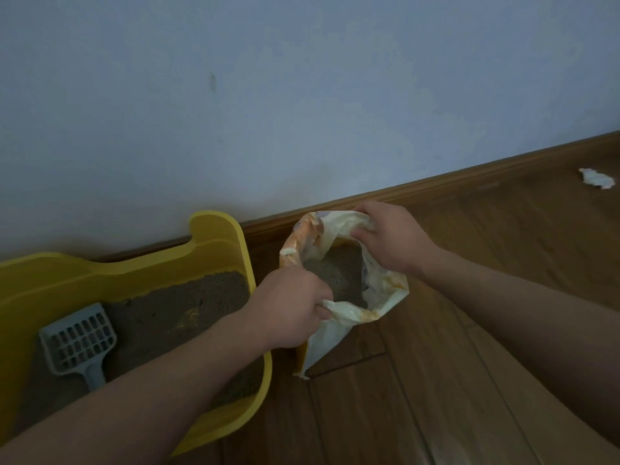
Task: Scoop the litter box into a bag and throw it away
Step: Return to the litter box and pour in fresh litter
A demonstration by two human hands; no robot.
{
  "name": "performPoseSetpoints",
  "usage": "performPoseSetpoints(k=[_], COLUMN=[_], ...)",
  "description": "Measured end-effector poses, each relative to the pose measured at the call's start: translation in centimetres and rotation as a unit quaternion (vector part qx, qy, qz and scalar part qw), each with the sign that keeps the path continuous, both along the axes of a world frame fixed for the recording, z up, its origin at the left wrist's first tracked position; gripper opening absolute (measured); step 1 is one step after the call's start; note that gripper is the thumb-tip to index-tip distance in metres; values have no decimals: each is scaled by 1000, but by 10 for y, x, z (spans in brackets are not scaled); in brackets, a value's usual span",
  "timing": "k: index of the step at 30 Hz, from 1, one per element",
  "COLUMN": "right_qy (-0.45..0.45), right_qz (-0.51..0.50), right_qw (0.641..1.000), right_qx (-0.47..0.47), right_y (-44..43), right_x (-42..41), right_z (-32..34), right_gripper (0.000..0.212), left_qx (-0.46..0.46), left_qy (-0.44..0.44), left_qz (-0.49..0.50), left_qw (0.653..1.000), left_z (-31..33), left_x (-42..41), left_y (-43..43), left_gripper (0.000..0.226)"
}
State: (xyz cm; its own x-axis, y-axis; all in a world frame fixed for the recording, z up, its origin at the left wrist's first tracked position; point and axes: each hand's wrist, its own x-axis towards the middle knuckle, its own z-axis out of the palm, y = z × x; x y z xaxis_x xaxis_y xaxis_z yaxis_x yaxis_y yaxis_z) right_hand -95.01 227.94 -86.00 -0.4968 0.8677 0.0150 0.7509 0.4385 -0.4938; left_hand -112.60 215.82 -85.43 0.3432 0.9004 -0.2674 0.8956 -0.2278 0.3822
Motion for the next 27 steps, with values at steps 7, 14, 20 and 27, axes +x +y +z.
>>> performPoseSetpoints(k=[7, 14, 20, 27], right_qy=[71, 107, 118, 111], right_qz=[-54, -50, -10, 16], right_qw=[995, 989, 988, 990], right_qx=[39, 89, 99, 83], right_y=[-9, -27, -49, -72], right_x=[13, 16, -17, -71], right_z=[44, 100, 149, 178], right_gripper=[21, 17, 17, 18], left_qx=[80, 150, 215, 189], left_qy=[-96, -135, -168, -213], left_qz=[-5, 3, 59, 145], left_qw=[992, 979, 960, 948], left_z=[19, 60, 87, 100], left_x=[7, 0, -23, -58], left_y=[-10, -26, -57, -92], left_gripper=[27, 20, 9, 11])
